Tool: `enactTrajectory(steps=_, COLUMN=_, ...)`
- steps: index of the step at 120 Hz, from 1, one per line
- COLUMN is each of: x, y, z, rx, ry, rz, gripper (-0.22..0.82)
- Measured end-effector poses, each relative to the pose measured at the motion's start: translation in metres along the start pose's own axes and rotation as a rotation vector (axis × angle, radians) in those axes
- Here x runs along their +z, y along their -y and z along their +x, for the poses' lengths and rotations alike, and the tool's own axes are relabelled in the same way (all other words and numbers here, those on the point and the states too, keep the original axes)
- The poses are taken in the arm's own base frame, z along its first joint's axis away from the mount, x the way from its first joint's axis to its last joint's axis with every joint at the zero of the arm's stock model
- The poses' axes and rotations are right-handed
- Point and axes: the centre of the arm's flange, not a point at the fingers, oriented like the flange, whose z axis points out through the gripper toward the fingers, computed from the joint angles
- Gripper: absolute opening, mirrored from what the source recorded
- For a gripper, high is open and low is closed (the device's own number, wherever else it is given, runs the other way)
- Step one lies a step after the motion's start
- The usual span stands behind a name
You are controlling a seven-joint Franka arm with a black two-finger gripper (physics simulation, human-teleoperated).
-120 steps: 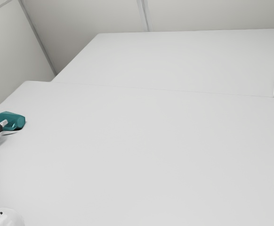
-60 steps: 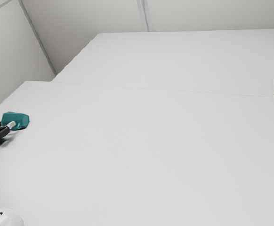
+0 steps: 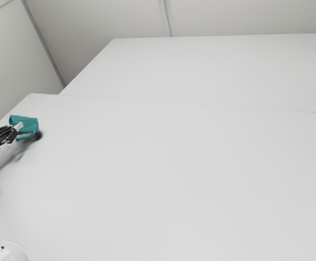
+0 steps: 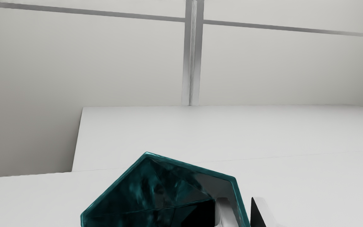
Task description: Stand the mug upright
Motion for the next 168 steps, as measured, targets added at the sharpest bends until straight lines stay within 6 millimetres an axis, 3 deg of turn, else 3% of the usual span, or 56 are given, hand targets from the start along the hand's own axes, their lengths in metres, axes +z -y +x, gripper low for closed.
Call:
enactTrajectory(steps=17, x=0.018, y=-0.005, z=0.049, rx=0.080, ry=0.023, rz=-0.025, gripper=-0.14)
enactTrajectory(steps=28, x=0.037, y=-0.025, z=0.079, rx=0.114, ry=0.059, rz=-0.048, gripper=-0.15)
enactTrajectory(steps=40, x=0.083, y=-0.073, z=0.114, rx=0.140, ry=0.137, rz=-0.094, gripper=-0.16)
enactTrajectory(steps=49, x=0.132, y=-0.124, z=0.140, rx=0.168, ry=0.224, rz=-0.144, gripper=-0.16)
enactTrajectory(steps=59, x=0.191, y=-0.184, z=0.150, rx=0.180, ry=0.317, rz=-0.193, gripper=-0.16)
enactTrajectory(steps=69, x=0.235, y=-0.238, z=0.157, rx=0.196, ry=0.397, rz=-0.201, gripper=-0.16)
enactTrajectory(steps=76, x=0.246, y=-0.255, z=0.172, rx=0.274, ry=0.472, rz=-0.211, gripper=-0.16)
enactTrajectory(steps=93, x=0.264, y=-0.269, z=0.221, rx=0.567, ry=0.727, rz=-0.320, gripper=-0.17)
enactTrajectory(steps=102, x=0.281, y=-0.287, z=0.240, rx=0.627, ry=0.849, rz=-0.369, gripper=-0.18)
enactTrajectory(steps=120, x=0.331, y=-0.341, z=0.246, rx=0.607, ry=1.051, rz=-0.401, gripper=-0.18)
enactTrajectory(steps=134, x=0.361, y=-0.407, z=0.241, rx=0.562, ry=1.167, rz=-0.404, gripper=-0.18)
enactTrajectory(steps=159, x=0.380, y=-0.522, z=0.218, rx=0.624, ry=1.252, rz=-0.309, gripper=-0.18)
enactTrajectory(steps=168, x=0.372, y=-0.549, z=0.208, rx=0.648, ry=1.268, rz=-0.269, gripper=-0.18)
